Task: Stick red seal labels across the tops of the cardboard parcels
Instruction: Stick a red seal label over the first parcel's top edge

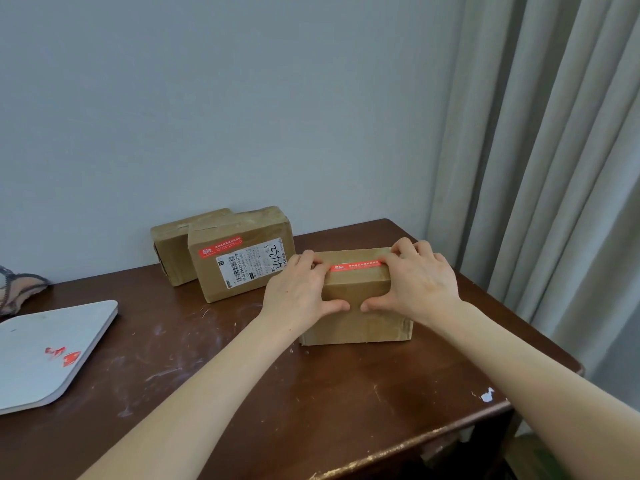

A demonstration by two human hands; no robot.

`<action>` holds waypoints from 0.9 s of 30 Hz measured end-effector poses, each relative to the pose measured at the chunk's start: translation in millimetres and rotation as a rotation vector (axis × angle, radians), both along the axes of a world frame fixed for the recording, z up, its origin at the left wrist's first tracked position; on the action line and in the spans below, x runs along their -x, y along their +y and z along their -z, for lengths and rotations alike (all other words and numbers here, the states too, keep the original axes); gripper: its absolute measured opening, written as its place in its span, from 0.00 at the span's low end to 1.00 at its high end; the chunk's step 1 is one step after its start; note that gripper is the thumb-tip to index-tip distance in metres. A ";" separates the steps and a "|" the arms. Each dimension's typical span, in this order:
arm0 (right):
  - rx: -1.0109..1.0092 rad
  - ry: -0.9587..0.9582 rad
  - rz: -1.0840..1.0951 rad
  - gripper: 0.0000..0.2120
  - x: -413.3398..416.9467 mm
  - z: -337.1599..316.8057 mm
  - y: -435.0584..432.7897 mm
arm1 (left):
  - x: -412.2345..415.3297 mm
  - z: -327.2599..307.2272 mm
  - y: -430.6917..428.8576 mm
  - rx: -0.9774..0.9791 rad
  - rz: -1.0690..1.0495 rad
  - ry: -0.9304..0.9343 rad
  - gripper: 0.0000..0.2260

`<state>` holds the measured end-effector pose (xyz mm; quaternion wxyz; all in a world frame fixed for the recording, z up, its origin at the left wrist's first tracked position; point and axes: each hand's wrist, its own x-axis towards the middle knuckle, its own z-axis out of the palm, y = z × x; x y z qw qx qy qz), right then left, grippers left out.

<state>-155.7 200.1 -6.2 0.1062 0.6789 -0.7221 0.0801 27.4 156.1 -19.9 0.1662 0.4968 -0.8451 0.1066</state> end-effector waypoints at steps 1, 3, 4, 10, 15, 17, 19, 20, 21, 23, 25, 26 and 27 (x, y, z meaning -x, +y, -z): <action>0.003 -0.004 -0.002 0.43 0.0 0.0 0.5 | -0.7 0.8 1.0 0.008 0.003 0.006 0.34; 0.000 -0.008 -0.023 0.42 0.9 0.1 1.9 | -1.2 3.3 3.1 0.020 0.025 0.012 0.34; -0.006 -0.005 -0.042 0.40 1.5 0.3 2.7 | -0.5 4.7 4.1 0.025 0.038 0.002 0.34; -0.019 0.023 -0.092 0.34 -1.4 -1.1 4.7 | 5.8 4.1 5.1 0.051 0.029 -0.041 0.30; -0.016 0.009 -0.084 0.34 -0.5 -1.8 4.2 | 2.9 3.6 6.4 0.054 0.036 -0.051 0.29; 0.002 -0.001 -0.078 0.34 1.8 -2.7 5.7 | 0.0 1.7 5.0 0.030 0.044 -0.024 0.29; 0.007 -0.018 -0.075 0.34 2.3 -3.7 6.2 | -1.5 -0.2 5.0 0.010 0.049 0.005 0.29; 0.005 -0.025 -0.071 0.35 1.8 -4.0 6.1 | -1.7 -0.5 5.9 0.001 0.049 0.014 0.29; 0.004 -0.031 -0.065 0.35 1.4 -4.1 5.7 | -2.1 -0.1 6.8 -0.009 0.046 0.024 0.29; 0.000 -0.042 -0.056 0.37 1.2 -4.2 4.1 | -4.4 0.1 6.4 -0.024 0.032 0.042 0.30; -0.008 -0.042 -0.060 0.39 1.1 -5.5 2.3 | -5.5 -1.4 4.4 -0.023 0.015 0.056 0.31; -0.017 -0.030 -0.068 0.40 0.5 -6.0 1.9 | -4.7 -2.2 3.8 -0.018 0.016 0.054 0.32; -0.028 -0.010 -0.078 0.42 -0.2 -6.0 1.7 | -3.0 -2.9 4.0 -0.009 0.022 0.035 0.33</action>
